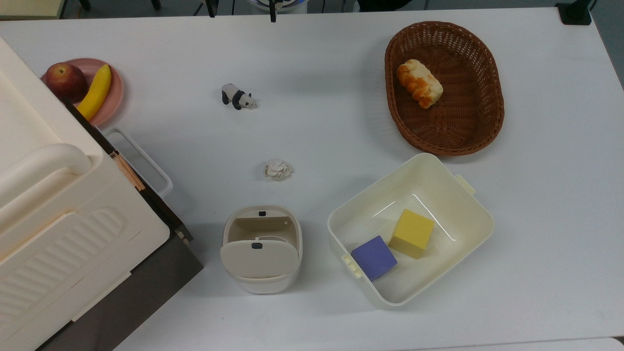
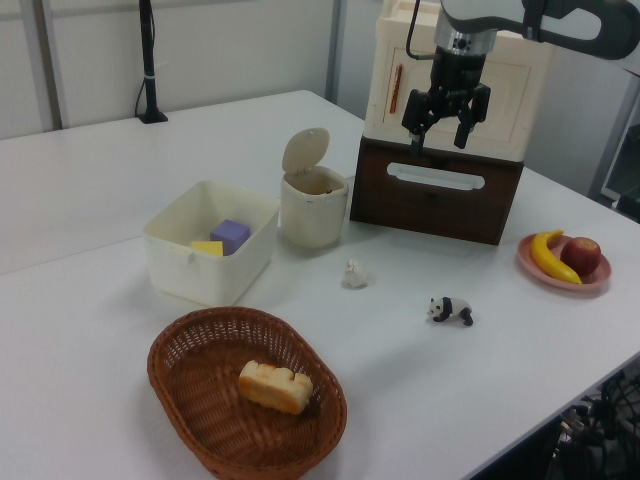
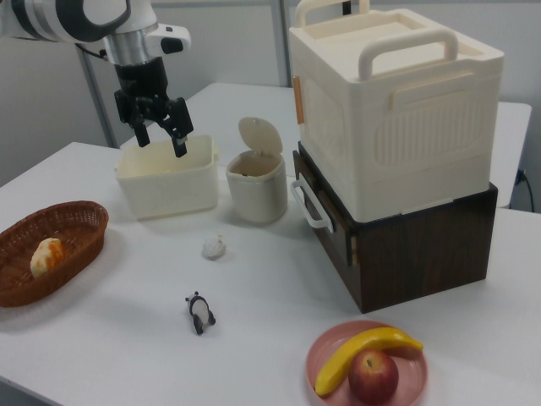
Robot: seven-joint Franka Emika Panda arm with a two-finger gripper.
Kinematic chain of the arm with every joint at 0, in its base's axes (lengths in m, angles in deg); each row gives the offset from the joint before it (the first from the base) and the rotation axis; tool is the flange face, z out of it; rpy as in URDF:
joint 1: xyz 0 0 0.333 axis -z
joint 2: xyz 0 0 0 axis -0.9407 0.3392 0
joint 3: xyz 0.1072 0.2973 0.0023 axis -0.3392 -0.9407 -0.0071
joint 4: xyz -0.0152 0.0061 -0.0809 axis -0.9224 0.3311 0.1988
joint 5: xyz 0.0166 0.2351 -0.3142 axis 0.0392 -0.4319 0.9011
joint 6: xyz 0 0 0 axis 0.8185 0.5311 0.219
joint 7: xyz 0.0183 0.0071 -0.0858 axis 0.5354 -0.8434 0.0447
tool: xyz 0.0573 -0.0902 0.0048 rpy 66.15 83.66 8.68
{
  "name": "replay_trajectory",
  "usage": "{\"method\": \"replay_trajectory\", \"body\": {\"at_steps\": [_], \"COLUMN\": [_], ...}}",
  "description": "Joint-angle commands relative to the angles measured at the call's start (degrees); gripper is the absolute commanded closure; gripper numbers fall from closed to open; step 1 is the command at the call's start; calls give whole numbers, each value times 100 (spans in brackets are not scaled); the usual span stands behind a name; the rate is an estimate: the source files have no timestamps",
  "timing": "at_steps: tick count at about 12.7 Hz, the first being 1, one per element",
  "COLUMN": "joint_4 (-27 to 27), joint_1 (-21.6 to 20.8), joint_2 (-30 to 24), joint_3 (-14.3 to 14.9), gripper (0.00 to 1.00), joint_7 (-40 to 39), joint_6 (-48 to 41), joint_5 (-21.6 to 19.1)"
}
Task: Grab it up and put it in the trash
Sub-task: 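Move the gripper down toward the white crumpled paper ball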
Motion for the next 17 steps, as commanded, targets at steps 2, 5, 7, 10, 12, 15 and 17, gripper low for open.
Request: {"method": "replay_trajectory", "body": {"at_steps": [2,5,7,10,12,15,17], "joint_4": [102,102,102,137,164,172,164], "joint_1": [-52,-52,-43,-78,-87,-104,-105], "joint_2": [-169,-160,-160,-142,-125,-29,322], "joint_3": [89,89,89,45,28,19,-25], "gripper": [0,0,0,0,0,0,0], "joint_7": [-152,-152,-152,-152,-144,-143,-135], "joint_6": [-108,-100,-100,-65,58,556,1505], "joint_5": [-118,-118,-127,-118,-127,-118,-118]}}
